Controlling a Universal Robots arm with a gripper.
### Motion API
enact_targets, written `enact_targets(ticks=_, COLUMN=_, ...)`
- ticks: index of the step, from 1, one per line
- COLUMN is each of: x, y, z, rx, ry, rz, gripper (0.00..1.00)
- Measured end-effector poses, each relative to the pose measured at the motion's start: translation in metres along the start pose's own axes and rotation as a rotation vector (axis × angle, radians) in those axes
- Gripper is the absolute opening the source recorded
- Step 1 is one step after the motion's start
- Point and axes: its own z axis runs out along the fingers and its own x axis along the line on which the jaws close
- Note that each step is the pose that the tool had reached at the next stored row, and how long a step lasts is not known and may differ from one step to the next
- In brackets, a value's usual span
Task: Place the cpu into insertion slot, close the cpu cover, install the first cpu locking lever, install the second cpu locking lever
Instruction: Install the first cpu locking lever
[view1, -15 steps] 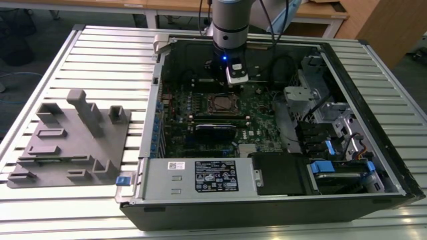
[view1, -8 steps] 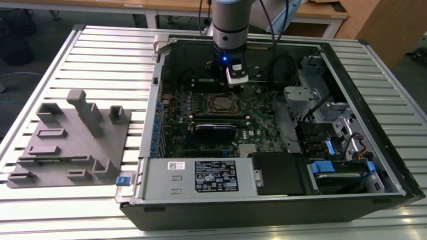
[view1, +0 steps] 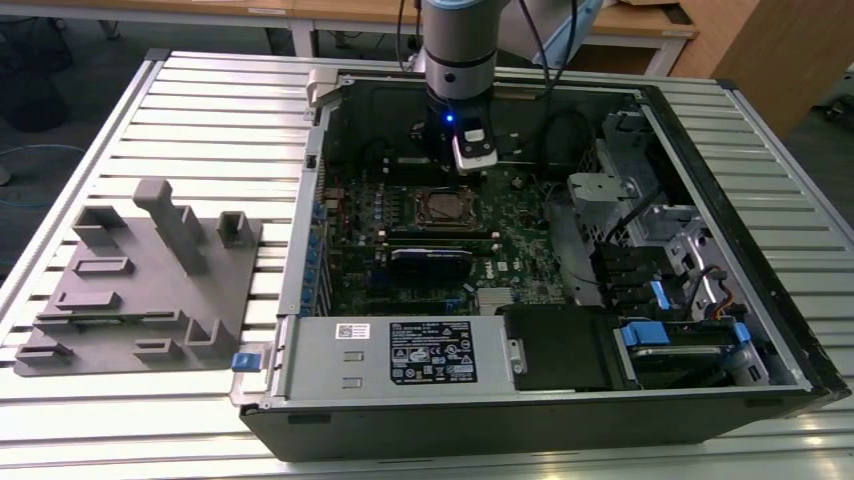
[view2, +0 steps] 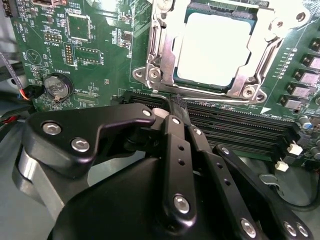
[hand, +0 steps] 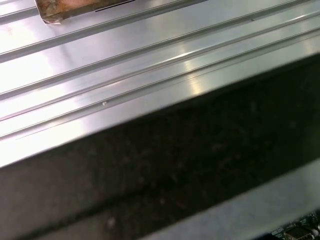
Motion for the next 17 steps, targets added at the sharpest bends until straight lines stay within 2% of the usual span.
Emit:
enact_targets(ticks=5, x=0.0004, y=-0.0014, z=0.0002, rx=-0.0034, ry=-0.0086, rz=-0.001, gripper=0.1)
enact_targets(ticks=9, x=0.0022, y=-0.0029, z=0.0001, rx=-0.0096, ry=-0.0178, rz=-0.002, gripper=0.1)
enact_targets(ticks=17, x=0.0028, y=-0.0034, z=0.0, rx=-0.0117, ry=-0.0205, rz=-0.002, gripper=0.1)
